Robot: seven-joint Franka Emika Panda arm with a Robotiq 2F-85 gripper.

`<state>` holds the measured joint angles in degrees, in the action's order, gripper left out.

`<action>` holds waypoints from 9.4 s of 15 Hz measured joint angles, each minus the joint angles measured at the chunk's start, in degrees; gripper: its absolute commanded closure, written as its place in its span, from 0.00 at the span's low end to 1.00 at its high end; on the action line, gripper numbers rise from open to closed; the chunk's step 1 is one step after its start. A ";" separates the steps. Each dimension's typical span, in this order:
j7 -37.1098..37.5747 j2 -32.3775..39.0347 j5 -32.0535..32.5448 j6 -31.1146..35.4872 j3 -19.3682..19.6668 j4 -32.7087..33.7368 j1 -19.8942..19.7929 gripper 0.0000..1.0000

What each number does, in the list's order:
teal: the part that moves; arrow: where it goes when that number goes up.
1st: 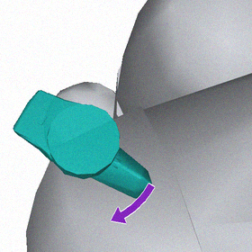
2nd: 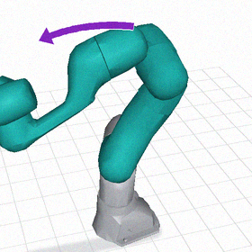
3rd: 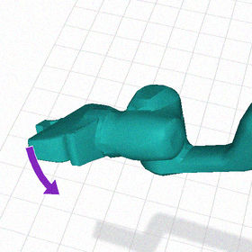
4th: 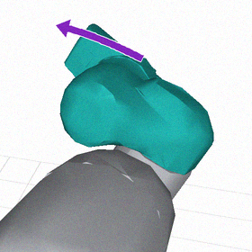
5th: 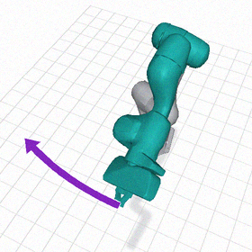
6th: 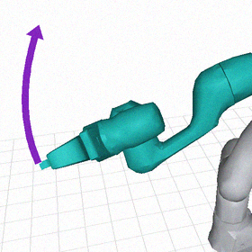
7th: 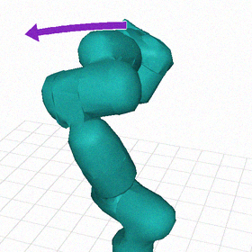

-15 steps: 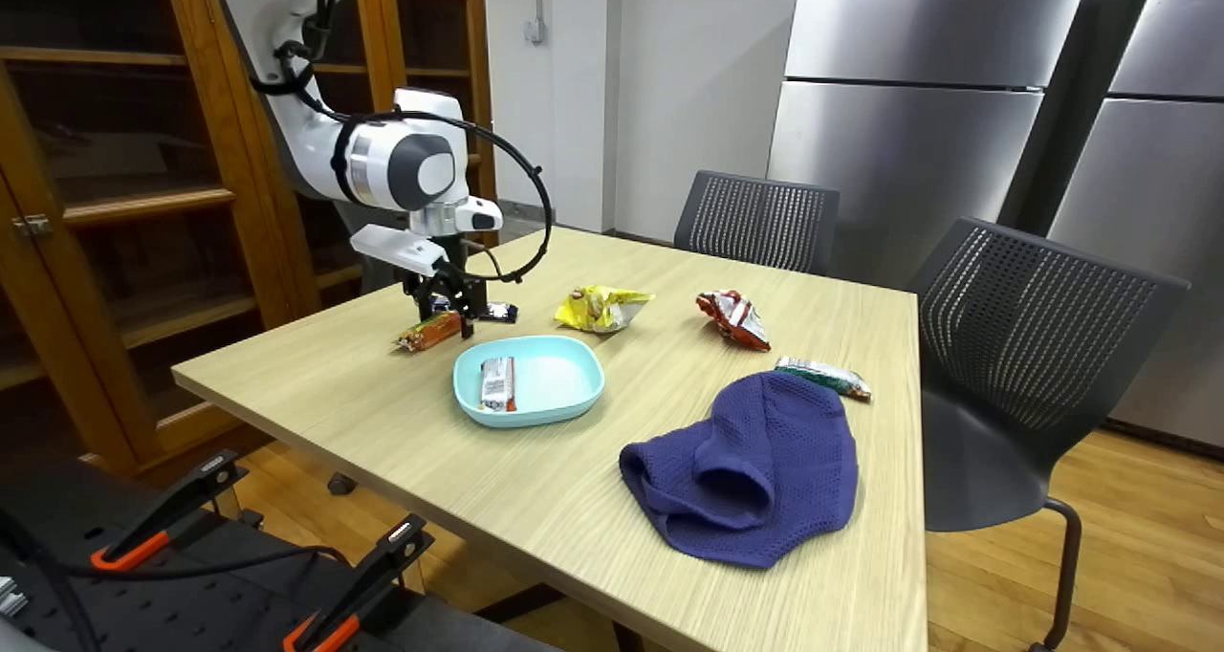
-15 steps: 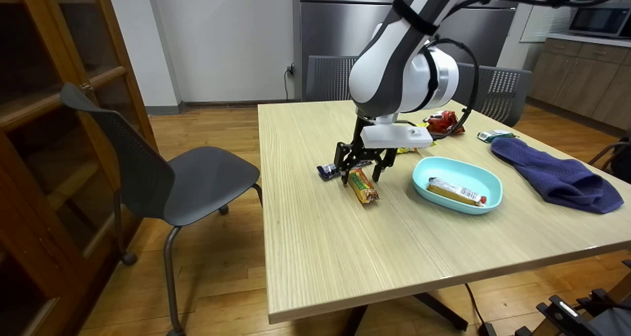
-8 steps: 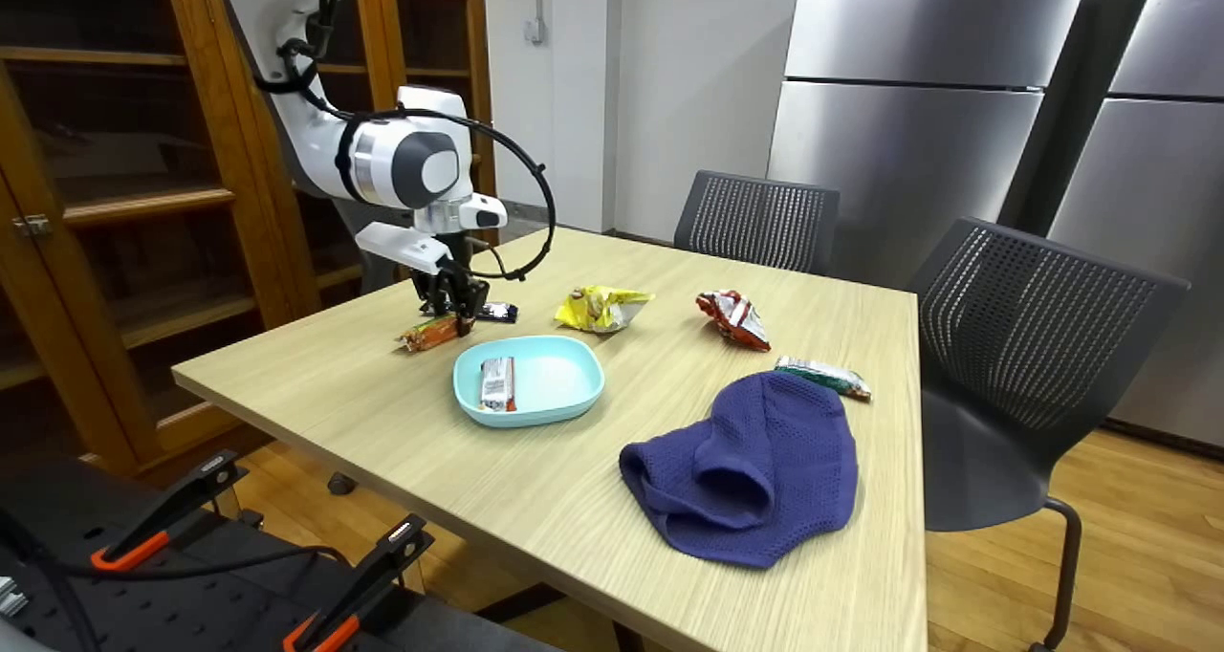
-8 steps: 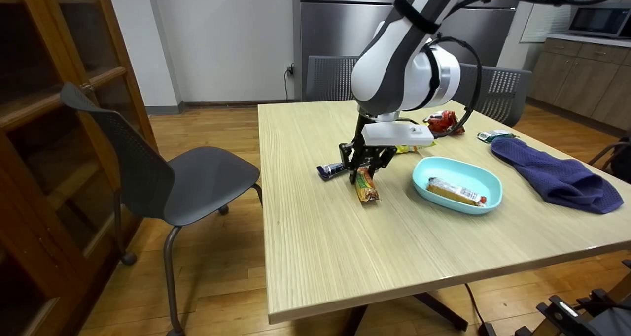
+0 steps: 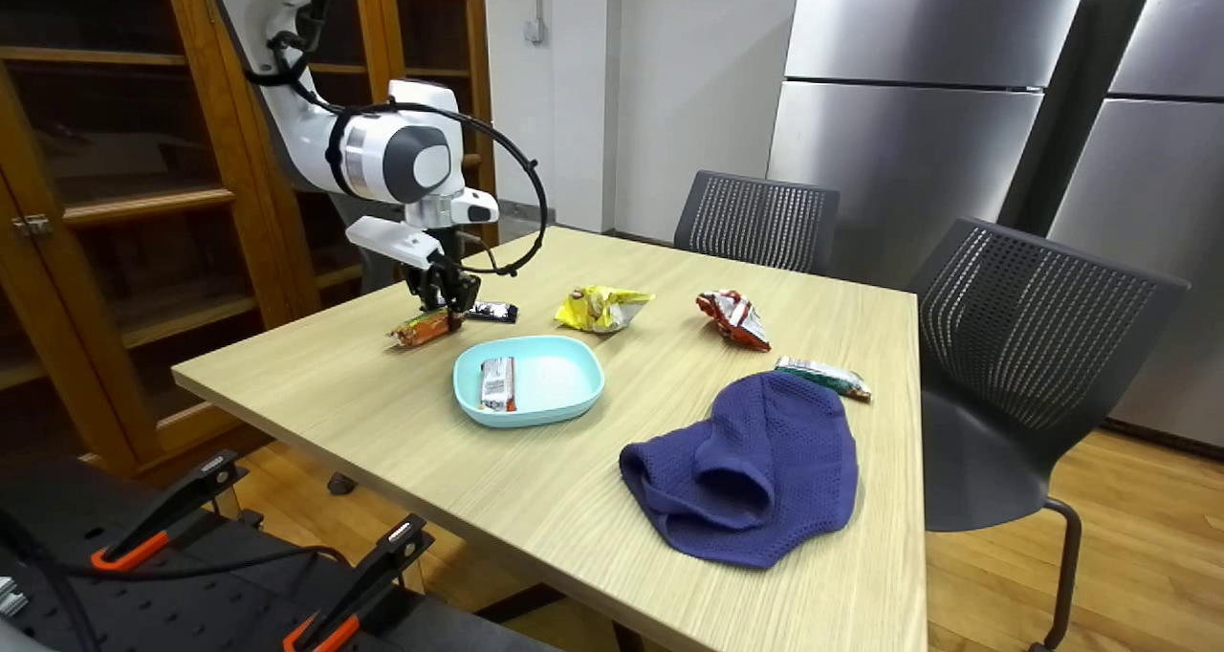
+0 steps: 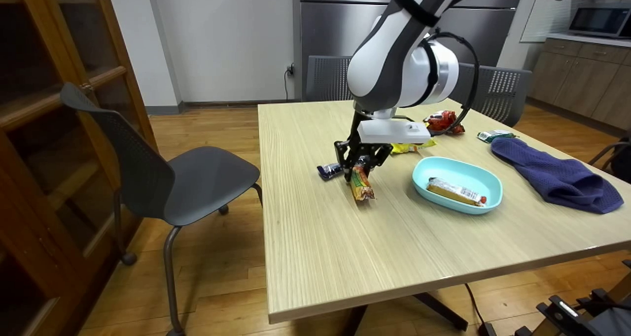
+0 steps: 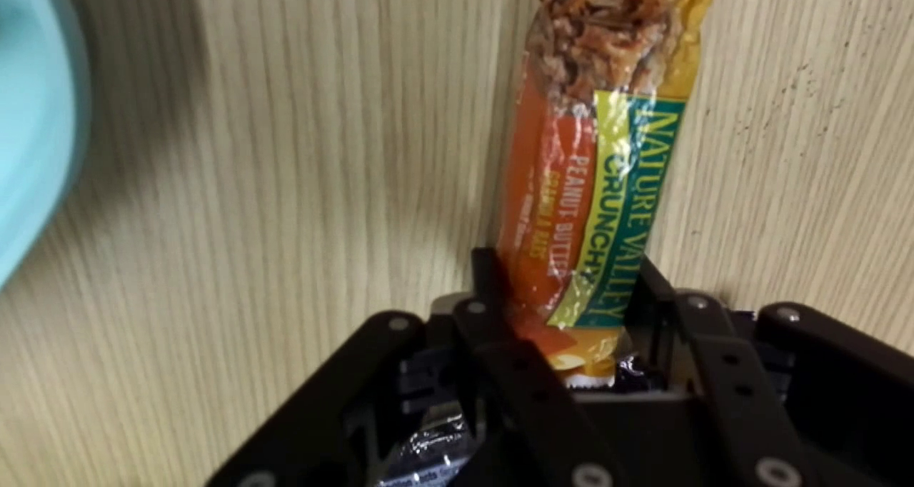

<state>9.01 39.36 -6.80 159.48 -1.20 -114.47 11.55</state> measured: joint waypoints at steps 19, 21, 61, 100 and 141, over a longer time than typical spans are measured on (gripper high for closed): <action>-14.12 -15.13 5.67 -12.77 2.48 -10.82 -10.72 0.81; -17.70 -15.35 8.60 -14.17 3.20 -11.00 -12.27 0.81; -41.50 -17.60 12.27 -9.02 -2.70 -16.08 -18.23 0.00; -40.27 -12.47 18.79 -9.76 -3.50 -4.57 -11.59 0.00; -77.44 10.45 24.31 -16.80 -8.99 20.68 -8.46 0.91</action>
<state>-68.42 49.81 17.52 142.67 -10.19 -93.79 3.10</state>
